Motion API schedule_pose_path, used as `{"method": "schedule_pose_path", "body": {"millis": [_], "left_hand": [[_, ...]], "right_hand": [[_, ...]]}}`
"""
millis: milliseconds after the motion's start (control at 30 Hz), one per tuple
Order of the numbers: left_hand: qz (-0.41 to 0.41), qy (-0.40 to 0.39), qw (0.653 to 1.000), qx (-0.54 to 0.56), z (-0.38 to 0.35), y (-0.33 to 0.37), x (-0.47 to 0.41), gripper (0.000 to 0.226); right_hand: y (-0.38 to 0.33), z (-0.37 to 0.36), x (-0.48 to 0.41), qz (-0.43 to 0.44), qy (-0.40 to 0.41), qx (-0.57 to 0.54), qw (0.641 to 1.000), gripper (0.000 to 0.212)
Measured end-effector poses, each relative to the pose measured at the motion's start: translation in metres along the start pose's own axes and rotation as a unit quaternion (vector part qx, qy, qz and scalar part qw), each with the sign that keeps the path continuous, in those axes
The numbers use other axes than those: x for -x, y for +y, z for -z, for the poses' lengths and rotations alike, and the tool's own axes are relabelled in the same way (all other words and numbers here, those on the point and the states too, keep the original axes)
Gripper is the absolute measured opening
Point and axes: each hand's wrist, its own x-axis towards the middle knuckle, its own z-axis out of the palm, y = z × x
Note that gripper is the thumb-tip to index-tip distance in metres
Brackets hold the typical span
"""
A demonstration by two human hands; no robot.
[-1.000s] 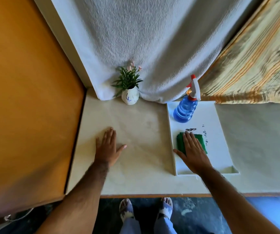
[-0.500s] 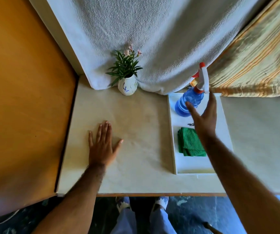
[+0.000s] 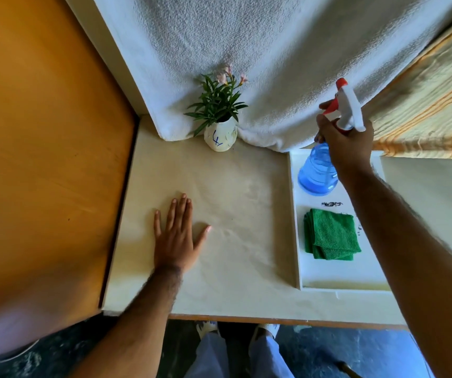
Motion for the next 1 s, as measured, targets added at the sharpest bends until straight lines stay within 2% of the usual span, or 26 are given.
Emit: {"method": "schedule_pose_path", "body": {"millis": [100,200,367,500,667,867,1000], "left_hand": [[0.0,-0.006,1.0,-0.002,0.003,0.001,0.001,0.089],[0.003,-0.005,1.0,-0.004,0.005,0.003,0.001,0.089],[0.002,0.025,1.0,0.002,0.005,0.003,0.001,0.085],[0.003,0.02,1.0,0.005,0.005,0.002,0.0,0.084],[0.0,0.014,1.0,0.005,0.005,0.001,-0.001,0.085],[0.0,0.024,1.0,0.004,0.004,0.001,0.0,0.083],[0.002,0.013,1.0,-0.001,0.005,0.001,-0.002,0.085]], "right_hand": [[-0.021,-0.024,0.019,-0.004,-0.03,-0.032,0.999,0.014],[-0.031,-0.061,0.054,-0.035,-0.082,-0.051,0.995,0.03],[-0.018,-0.108,0.092,-0.108,-0.117,0.004,0.987,0.021],[-0.012,-0.122,0.101,-0.094,-0.152,0.05,0.983,0.018],[-0.011,-0.127,0.102,-0.129,-0.219,0.086,0.963,0.03],[-0.01,-0.144,0.089,-0.216,-0.204,0.166,0.94,0.021],[-0.01,-0.151,0.086,-0.231,-0.205,0.208,0.928,0.017]]}}
